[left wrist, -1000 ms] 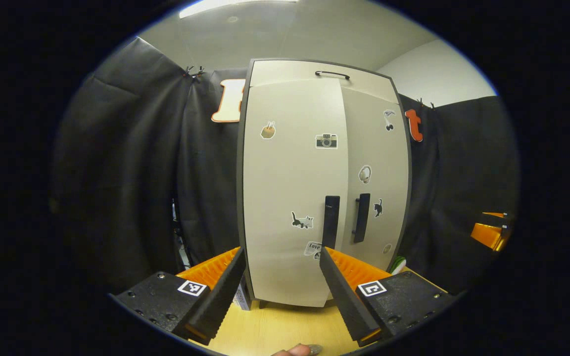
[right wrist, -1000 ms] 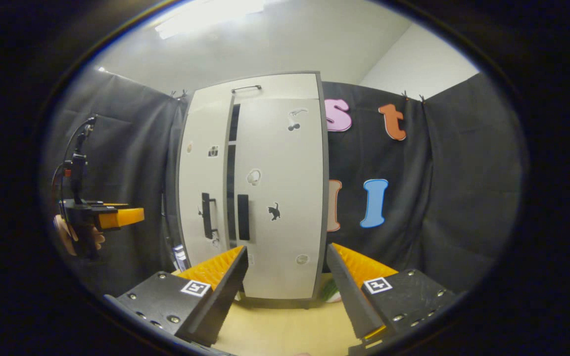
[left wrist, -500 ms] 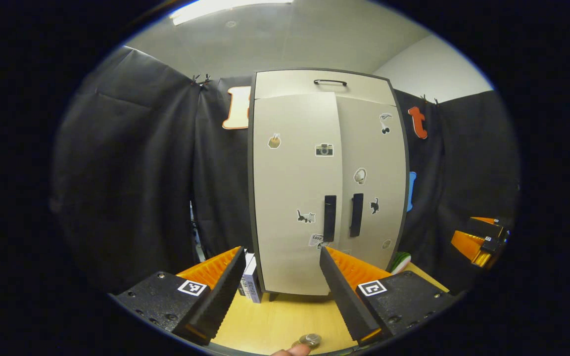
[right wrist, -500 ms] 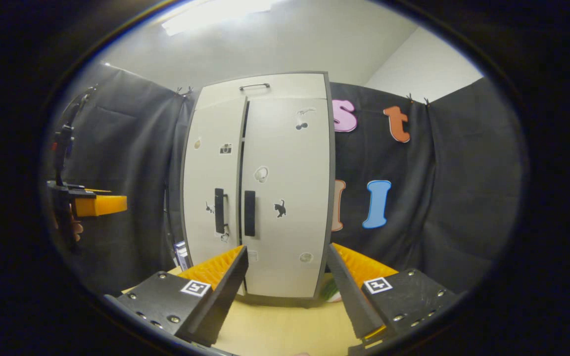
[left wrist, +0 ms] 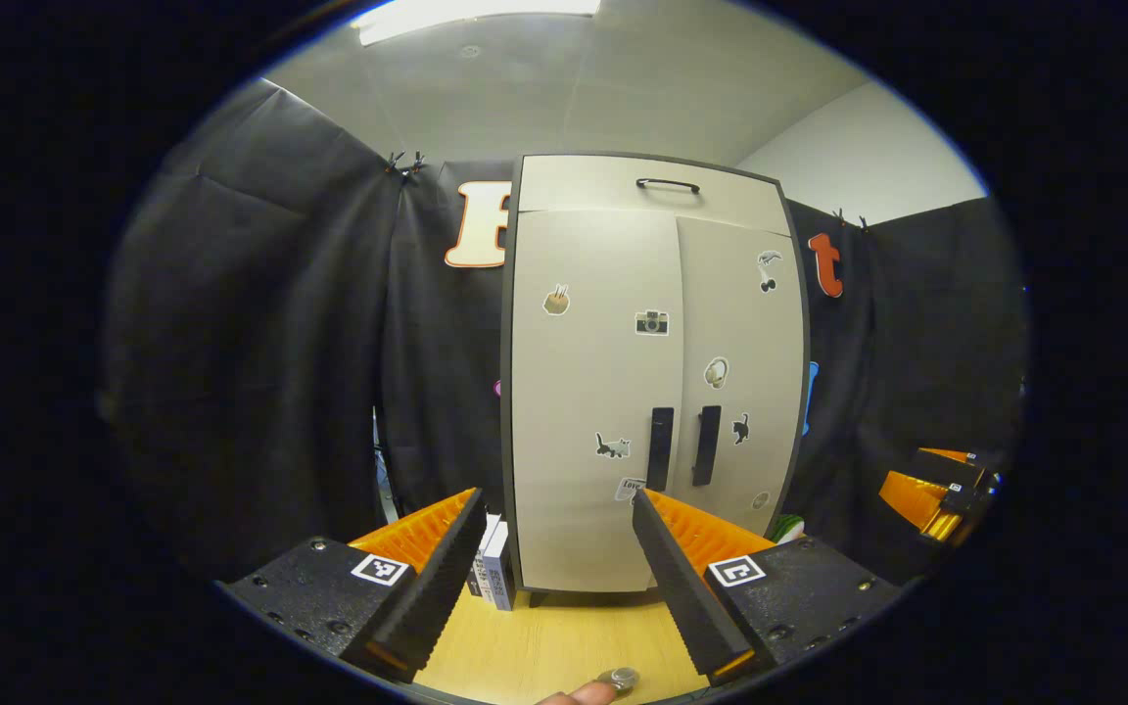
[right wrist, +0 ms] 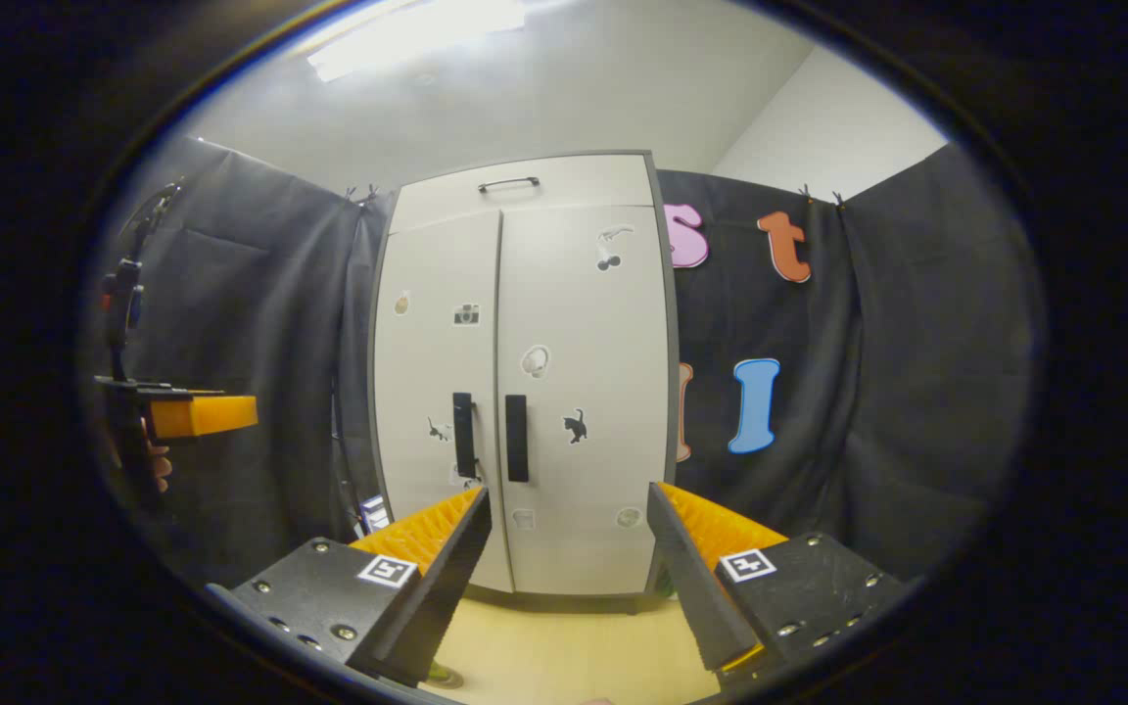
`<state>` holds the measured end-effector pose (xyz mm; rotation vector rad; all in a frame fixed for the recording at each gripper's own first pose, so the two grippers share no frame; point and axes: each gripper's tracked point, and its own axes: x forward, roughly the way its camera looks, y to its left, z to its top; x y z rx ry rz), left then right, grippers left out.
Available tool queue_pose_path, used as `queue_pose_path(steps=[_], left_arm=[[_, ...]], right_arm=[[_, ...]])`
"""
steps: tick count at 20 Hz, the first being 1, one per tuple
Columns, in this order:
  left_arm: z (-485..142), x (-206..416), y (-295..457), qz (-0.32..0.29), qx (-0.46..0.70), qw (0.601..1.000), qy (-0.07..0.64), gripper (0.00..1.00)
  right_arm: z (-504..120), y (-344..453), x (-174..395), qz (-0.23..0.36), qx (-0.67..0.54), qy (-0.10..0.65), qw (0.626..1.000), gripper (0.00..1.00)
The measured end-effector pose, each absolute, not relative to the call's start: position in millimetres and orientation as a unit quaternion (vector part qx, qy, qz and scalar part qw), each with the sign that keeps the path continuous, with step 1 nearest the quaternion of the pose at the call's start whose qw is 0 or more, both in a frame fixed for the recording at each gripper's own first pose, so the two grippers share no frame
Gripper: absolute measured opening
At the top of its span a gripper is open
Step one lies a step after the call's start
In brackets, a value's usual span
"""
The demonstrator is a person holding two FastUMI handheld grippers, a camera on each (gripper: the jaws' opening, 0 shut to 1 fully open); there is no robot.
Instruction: Grasp the bottle in the cabinet with the left hand and place it on the coaster, then close the right door with the right hand and the left door with the left hand.
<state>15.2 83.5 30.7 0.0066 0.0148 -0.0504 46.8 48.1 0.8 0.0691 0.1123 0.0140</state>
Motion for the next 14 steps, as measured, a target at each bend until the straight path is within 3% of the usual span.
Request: queue_pose_path(steps=[2, 8, 14], left_arm=[[31, 16, 83, -0.036, 0.006, 0.999, -0.002, 0.96], [29, 20, 84, -0.065, 0.01, 0.998, -0.014, 0.95], [30, 33, 84, -0.087, 0.026, 0.996, -0.025, 0.95]], right_arm=[[7, 51, 46, 0.003, 0.048, 0.049, 0.998, 0.94], [10, 61, 44, -0.003, 0.061, 0.059, 0.996, 0.96], [25, 73, 46, -0.006, 0.066, 0.024, 0.997, 0.96]])
